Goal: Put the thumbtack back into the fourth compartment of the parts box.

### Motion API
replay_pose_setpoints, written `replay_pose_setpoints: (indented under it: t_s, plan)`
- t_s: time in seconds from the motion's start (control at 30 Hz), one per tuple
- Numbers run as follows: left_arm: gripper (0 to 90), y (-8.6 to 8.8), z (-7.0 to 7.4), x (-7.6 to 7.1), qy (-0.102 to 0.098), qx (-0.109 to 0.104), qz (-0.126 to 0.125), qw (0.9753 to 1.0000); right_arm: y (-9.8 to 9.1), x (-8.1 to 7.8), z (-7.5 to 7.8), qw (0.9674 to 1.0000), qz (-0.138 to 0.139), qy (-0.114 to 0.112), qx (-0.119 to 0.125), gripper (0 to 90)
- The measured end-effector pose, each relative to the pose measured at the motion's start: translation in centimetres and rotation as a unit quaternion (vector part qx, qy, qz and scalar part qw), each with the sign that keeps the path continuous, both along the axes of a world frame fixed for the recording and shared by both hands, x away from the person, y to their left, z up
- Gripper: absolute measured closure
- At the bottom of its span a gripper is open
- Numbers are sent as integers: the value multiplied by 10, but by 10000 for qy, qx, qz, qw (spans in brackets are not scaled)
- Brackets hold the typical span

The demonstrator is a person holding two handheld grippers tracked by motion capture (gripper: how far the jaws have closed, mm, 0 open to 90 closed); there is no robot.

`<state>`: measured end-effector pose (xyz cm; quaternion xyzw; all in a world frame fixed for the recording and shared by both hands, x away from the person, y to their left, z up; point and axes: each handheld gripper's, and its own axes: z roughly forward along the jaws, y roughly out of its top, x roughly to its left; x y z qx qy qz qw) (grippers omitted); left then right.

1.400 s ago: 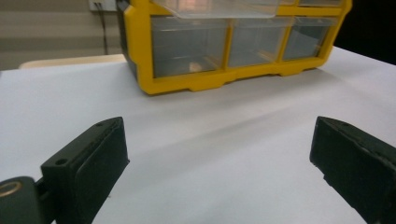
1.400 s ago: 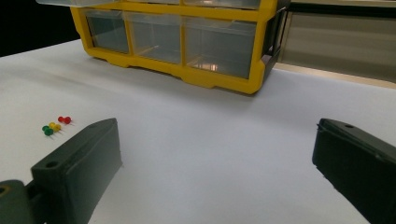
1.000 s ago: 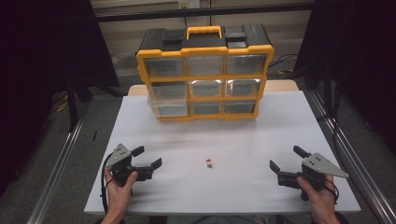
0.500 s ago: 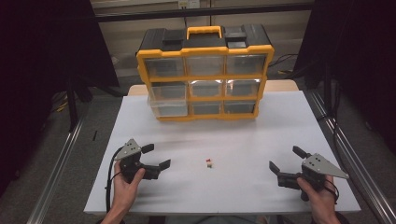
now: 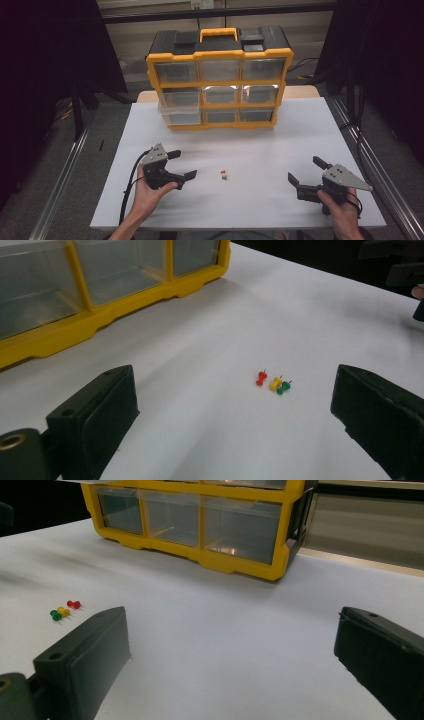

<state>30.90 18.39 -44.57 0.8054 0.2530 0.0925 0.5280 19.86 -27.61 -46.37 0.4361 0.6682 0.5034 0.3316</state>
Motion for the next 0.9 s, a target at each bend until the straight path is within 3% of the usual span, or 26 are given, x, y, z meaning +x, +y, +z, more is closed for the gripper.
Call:
replay_pose_setpoints:
  t_s: [0.13,0.4,0.43,0.53,0.63,0.87,0.9]
  plan:
    - [54,-13,-3,7,9,96,-148,9998,0,0,0,10000,11,-13,-23,13]
    - [57,-35,-9,20,285,224,-449,9983,0,0,0,10000,27,-12,-22,14]
    - [57,-37,-9,22,306,332,-514,9977,0,0,0,10000,14,0,-22,14]
    - [51,-43,-11,25,402,342,-703,9961,1,0,0,10000,2,-20,-18,14]
    - [56,-49,-12,29,419,530,-809,9944,0,0,0,10000,21,-5,-24,14]
    - [74,-59,-10,36,537,631,-992,9916,0,1,0,10000,17,-4,-19,14]
    - [74,-61,-9,38,568,703,-1051,9903,0,1,0,10000,20,-3,-19,14]
